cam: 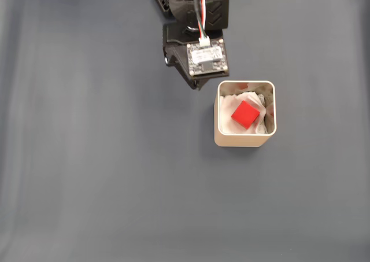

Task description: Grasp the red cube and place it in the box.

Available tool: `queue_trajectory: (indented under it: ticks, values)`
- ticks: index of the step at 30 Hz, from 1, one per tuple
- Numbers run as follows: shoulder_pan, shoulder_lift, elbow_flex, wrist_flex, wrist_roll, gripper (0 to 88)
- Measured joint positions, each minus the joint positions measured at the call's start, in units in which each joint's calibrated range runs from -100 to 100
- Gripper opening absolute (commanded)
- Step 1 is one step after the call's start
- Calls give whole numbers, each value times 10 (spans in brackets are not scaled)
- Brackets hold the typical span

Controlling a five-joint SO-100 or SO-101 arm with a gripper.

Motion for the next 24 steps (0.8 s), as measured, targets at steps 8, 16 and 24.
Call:
queue_trajectory:
  ticks: [8,16,24]
  values:
    - [13,-99,111,0,-1,1]
    - [29,-173,191,2,-7,1]
    - [36,-220,250,11,-14,1]
